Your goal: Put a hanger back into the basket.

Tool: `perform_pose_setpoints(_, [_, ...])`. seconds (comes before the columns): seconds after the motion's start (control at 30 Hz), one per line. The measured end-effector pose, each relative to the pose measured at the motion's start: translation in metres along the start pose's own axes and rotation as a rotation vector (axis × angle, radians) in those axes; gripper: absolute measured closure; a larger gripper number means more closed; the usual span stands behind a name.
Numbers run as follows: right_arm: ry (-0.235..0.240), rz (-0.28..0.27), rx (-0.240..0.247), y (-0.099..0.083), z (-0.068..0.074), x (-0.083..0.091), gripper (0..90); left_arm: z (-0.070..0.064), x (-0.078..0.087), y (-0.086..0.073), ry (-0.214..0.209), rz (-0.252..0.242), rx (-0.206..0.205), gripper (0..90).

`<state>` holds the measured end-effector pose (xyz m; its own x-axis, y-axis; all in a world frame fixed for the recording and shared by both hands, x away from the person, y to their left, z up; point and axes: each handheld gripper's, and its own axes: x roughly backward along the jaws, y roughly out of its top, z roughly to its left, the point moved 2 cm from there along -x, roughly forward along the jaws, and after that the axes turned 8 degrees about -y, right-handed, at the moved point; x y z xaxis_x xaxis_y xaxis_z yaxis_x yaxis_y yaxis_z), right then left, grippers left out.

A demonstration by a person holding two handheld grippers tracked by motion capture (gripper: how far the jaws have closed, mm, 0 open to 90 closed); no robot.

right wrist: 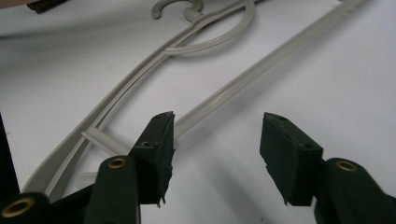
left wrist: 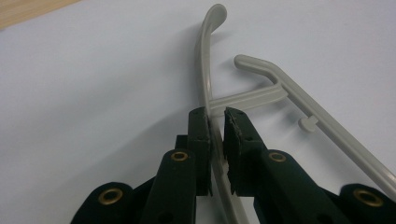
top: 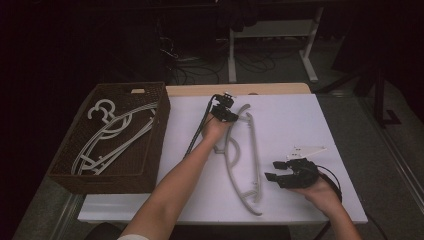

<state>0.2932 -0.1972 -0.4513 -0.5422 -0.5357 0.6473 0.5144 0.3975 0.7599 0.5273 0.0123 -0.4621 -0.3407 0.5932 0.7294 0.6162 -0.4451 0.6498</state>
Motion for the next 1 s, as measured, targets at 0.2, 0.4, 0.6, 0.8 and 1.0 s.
perform_pose_setpoints(0.2, [0.008,0.009,-0.006,-0.001,-0.002,0.0,53.8,-0.003,0.005,0.002,-0.032,-0.019,-0.002,72.7])
perform_pose_setpoints(0.4, [-0.031,0.031,-0.009,-0.001,-0.007,0.001,78.5,-0.003,0.047,-0.006,-0.069,-0.062,-0.017,49.7])
perform_pose_setpoints(0.6, [-0.05,0.076,0.002,-0.003,-0.013,0.001,89.1,-0.01,0.087,-0.037,-0.123,-0.073,-0.037,32.6])
perform_pose_setpoints(0.8, [-0.037,0.147,0.062,-0.004,-0.004,-0.005,89.3,-0.016,0.121,-0.08,-0.151,-0.087,-0.04,24.7])
perform_pose_setpoints(1.0, [-0.008,0.201,0.104,-0.004,0.005,-0.014,89.2,-0.023,0.145,-0.117,-0.191,-0.106,-0.033,18.5])
